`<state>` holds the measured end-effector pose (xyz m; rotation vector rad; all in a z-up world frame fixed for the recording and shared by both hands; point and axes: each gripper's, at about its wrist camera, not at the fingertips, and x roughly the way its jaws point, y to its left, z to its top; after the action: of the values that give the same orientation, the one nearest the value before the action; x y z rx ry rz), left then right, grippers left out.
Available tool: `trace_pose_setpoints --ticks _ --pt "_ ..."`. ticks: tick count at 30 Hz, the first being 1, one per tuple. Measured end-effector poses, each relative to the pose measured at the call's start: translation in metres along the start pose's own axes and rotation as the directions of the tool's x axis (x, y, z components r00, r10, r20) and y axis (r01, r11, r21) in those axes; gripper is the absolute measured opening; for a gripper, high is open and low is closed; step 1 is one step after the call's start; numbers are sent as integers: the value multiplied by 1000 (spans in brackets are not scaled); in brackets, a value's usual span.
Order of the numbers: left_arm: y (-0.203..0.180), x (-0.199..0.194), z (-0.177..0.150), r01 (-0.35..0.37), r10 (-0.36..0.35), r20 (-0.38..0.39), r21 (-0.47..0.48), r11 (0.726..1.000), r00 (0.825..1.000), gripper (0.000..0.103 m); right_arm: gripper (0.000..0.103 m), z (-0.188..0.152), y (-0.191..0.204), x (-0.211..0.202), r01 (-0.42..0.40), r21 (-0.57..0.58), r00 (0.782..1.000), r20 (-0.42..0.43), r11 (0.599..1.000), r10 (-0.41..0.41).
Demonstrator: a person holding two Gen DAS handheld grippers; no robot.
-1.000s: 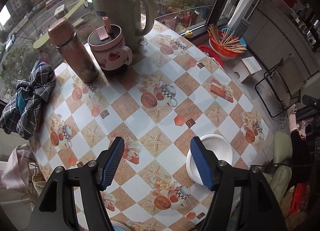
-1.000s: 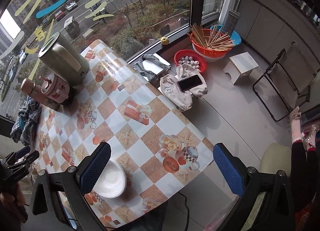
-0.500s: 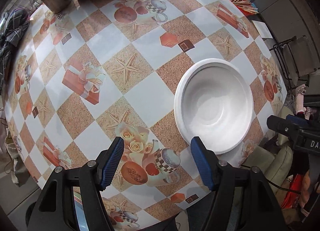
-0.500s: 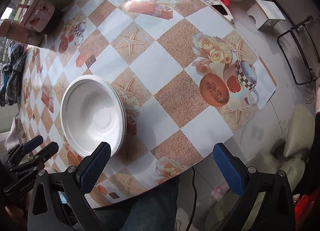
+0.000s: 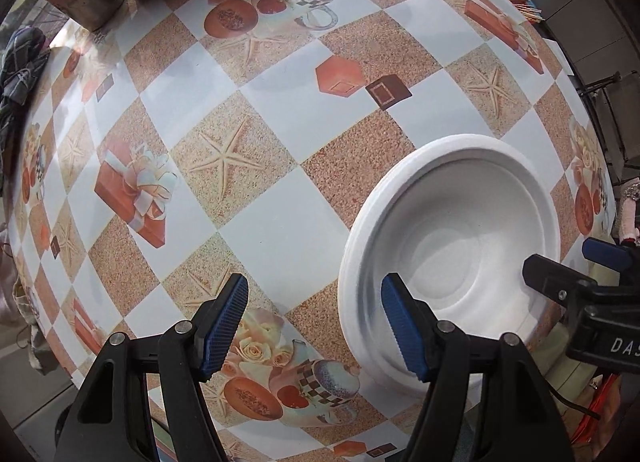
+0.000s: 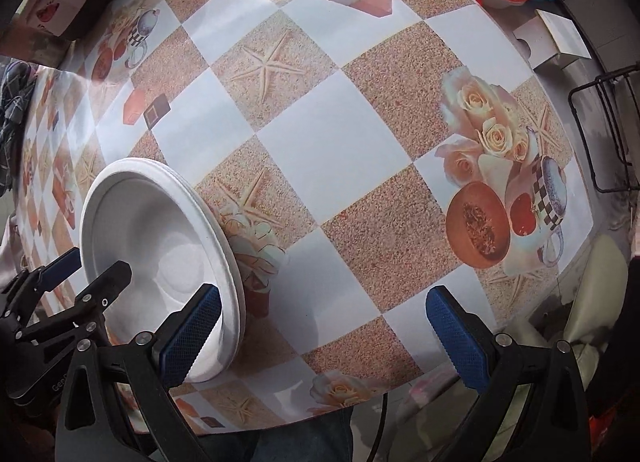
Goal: Organize plates and bowls
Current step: 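Lower both grippers onto the white bowl stack rim and close them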
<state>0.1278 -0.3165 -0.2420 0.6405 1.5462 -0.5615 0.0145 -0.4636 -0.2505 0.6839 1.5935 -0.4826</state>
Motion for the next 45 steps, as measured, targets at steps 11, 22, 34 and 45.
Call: trace_pose_setpoints --ticks 11,22,34,45 --pt "-11 18 1 18 -18 -14 -22 1000 1000 73 103 11 26 25 42 -80 999 -29 996 -44" --pt "3 21 20 45 -45 -15 -31 999 999 73 103 20 17 29 18 -86 999 -50 996 -22" --pt "20 19 12 61 -61 4 -64 996 998 80 103 10 25 26 24 -95 1000 -9 995 -25" --pt "18 22 18 64 -65 -25 -35 997 998 70 89 -2 43 24 22 -132 1000 -11 991 -23"
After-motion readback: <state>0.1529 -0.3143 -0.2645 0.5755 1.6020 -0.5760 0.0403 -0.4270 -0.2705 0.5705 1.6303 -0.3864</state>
